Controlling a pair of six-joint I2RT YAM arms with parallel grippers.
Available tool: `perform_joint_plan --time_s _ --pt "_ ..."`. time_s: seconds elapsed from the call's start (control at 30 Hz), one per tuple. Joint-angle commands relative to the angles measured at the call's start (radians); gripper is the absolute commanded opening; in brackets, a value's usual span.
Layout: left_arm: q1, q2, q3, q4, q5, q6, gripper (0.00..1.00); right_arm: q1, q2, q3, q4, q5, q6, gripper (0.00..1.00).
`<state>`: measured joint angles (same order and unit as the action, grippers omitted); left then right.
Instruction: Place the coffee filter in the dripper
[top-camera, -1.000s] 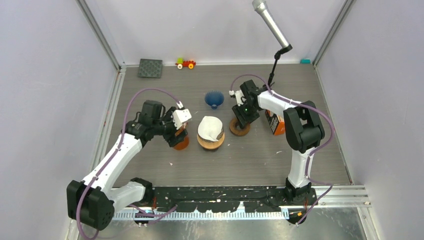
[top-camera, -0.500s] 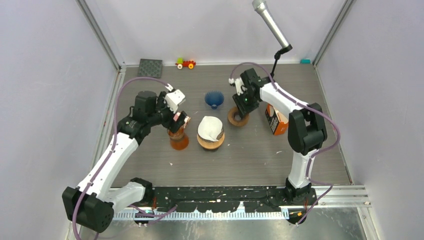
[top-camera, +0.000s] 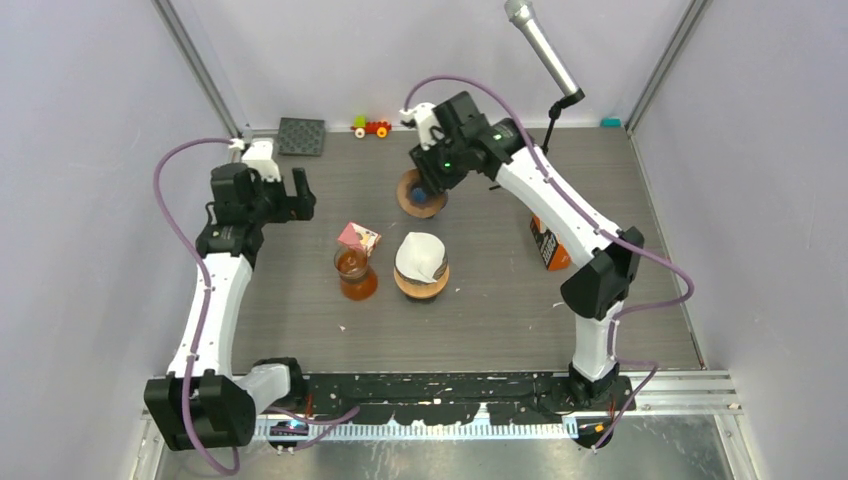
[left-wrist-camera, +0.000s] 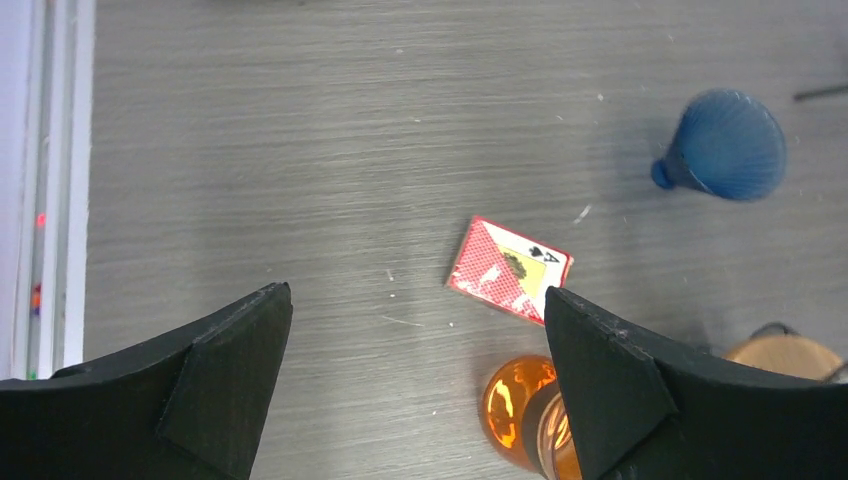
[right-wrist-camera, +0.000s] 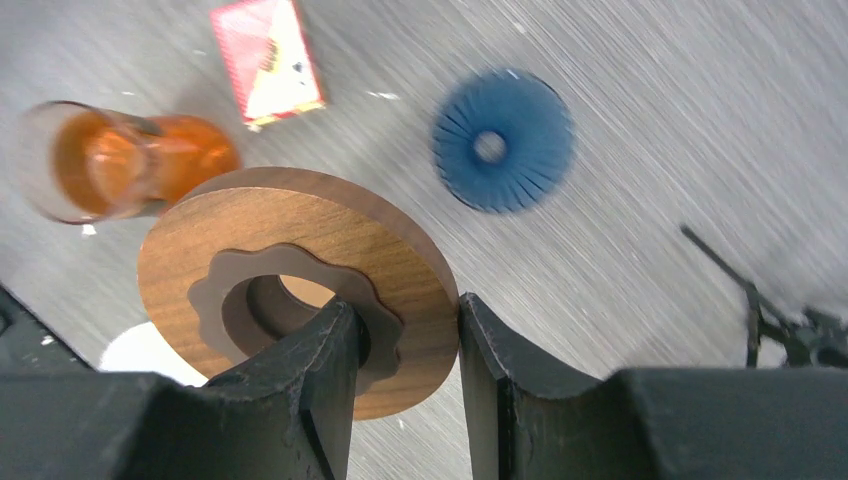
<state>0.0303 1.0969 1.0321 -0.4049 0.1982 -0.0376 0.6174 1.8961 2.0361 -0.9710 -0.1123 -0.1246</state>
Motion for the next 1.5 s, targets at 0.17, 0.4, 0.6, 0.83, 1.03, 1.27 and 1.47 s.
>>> perform_joint_plan --time_s 0.17,0.4,0.6,0.83,1.03,1.27,1.47 --pt "0.192 -0.039 0.010 0.098 -0.002 -0.163 1.00 0.206 0.217 0.363 -0.176 -0.005 0.013 0.30" --pt "0.291 -0.073 -0.028 0.137 0.000 -0.188 1.00 0.279 0.342 0.467 -0.190 -0.011 0.040 0.30" --pt "0.310 -0.078 -0.044 0.147 0.026 -0.193 1.00 0.317 0.417 0.549 -0.192 -0.015 0.059 0.30" --pt "0.315 -0.096 -0.058 0.166 0.044 -0.192 1.00 0.332 0.435 0.561 -0.184 -0.019 0.065 0.30" --pt "0.315 -0.098 -0.077 0.183 0.046 -0.194 1.00 0.350 0.452 0.558 -0.181 -0.024 0.065 0.31" --pt "0.316 -0.104 -0.084 0.191 0.060 -0.194 1.00 0.361 0.468 0.555 -0.183 -0.026 0.069 0.32" --pt "0.316 -0.106 -0.094 0.202 0.065 -0.193 1.00 0.365 0.482 0.556 -0.179 -0.024 0.072 0.33"
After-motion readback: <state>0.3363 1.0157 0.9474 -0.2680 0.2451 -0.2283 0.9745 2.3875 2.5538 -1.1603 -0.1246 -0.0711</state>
